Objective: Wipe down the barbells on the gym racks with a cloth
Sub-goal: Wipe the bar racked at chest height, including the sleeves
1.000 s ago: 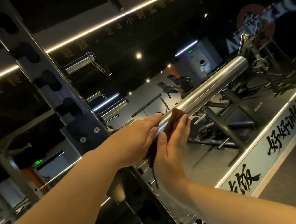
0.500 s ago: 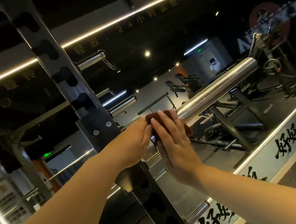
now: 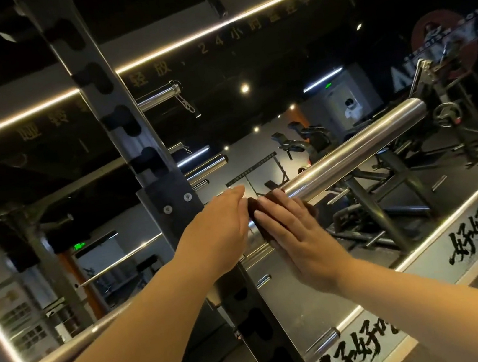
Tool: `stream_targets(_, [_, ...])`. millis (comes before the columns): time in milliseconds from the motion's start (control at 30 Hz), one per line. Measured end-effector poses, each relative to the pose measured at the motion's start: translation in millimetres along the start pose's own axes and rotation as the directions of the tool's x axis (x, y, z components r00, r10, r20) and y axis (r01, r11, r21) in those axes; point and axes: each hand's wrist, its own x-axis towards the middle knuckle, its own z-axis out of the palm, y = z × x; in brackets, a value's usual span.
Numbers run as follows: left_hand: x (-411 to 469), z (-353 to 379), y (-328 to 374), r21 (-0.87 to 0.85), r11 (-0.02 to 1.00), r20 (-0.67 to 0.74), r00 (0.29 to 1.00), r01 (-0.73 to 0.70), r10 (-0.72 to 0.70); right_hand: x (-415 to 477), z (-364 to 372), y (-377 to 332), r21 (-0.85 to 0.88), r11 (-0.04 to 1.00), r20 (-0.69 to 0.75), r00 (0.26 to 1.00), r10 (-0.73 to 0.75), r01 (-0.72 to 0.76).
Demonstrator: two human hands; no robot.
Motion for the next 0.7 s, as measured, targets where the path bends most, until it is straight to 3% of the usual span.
stream_targets(100, [-11.2, -0.9, -2.6, 0.026, 1.0, 0.006, 1.0, 0.001, -0.001, 8.2, -15.1, 19.7, -0.07, 0.998, 0.042, 0.999, -0.003, 0.005])
stream_targets(233, [-23.3, -3.9, -4.1, 0.081, 0.997, -0.03, 0.999, -0.015, 0.018, 59.4, -26.3, -3.8, 0.081, 0.932, 0.063, 0.935, 0.349, -0.353])
stream_targets(300, [-29.5, -3.7, -5.5, 0.108, 0.994, -0.055, 0.998, -0.025, 0.031, 74.3, -27.7, -16.9, 0.167, 0.883, 0.132, 0.897, 0.421, -0.439])
stream_targets(433, [-44.7, -4.2, -14.4, 0.039, 0.999, -0.049, 0.998, -0.022, 0.024, 64.3, -39.2, -54.7, 0.347, 0.812, 0.195, 0.883, 0.427, -0.469])
stream_targets(567, [-74.4, -7.0, -40.5, -0.122, 0.992, -0.067, 0.996, 0.045, -0.054, 55.7, -62.7, -76.7, 0.374, 0.797, 0.249, 0.88, 0.405, -0.473])
stream_targets(700, [-108.4, -7.0, -73.1, -0.135, 0.983, -0.1, 0.985, 0.125, -0.139, 85.5, -69.4, -70.6, 0.42, 0.719, 0.2, 0.829, 0.522, -0.554])
